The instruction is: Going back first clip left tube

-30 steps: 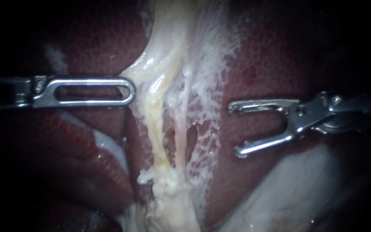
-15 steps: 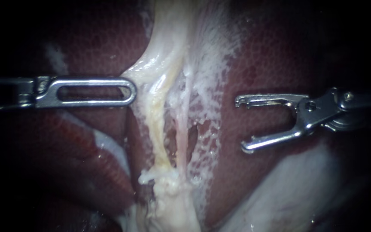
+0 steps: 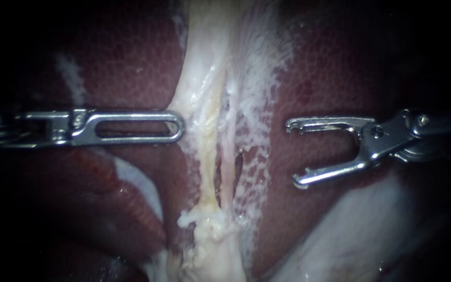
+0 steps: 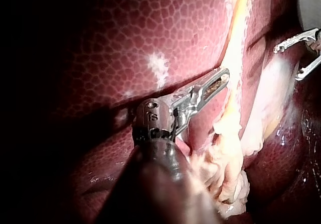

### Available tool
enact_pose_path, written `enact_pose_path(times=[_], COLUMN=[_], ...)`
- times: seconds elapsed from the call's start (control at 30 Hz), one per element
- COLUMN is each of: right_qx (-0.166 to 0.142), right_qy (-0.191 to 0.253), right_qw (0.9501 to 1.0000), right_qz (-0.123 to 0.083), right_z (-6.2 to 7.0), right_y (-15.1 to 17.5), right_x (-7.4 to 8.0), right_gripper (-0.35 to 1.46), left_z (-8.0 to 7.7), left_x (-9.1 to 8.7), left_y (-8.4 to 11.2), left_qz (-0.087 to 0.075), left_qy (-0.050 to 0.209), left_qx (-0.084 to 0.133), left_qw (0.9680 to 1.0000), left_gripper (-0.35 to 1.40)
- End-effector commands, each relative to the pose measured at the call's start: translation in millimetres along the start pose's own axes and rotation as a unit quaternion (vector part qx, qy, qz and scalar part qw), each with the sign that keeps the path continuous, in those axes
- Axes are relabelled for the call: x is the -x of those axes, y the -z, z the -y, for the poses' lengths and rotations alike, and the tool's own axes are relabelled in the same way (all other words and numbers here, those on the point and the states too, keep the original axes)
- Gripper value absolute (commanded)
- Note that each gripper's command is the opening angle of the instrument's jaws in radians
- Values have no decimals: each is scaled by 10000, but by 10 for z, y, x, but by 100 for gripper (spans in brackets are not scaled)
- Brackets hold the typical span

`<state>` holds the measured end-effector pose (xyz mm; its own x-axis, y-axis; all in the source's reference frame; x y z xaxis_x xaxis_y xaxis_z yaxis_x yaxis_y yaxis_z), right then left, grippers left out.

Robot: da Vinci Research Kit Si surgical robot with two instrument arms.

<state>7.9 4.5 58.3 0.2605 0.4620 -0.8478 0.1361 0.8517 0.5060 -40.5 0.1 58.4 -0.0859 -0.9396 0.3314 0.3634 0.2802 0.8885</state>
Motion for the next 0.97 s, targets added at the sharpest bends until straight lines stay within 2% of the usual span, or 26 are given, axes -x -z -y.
enact_pose_path(times=[0.03,0.33,0.97], right_qx=[1,3,1], right_qy=[0,0,0], right_qw=[10000,10000,10000], right_qz=[0,0,0], right_z=[0,0,0], right_y=[0,-1,0], right_x=[0,0,0], right_gripper=[60,60,60], left_z=[0,-1,-1], left_x=[-1,-13,-11], left_y=[-1,-13,-11], left_qz=[-9,-43,-40], left_qy=[-4,18,23], left_qx=[-12,-64,-84], left_qw=[10000,10000,10000], left_gripper=[-35,-35,-35])
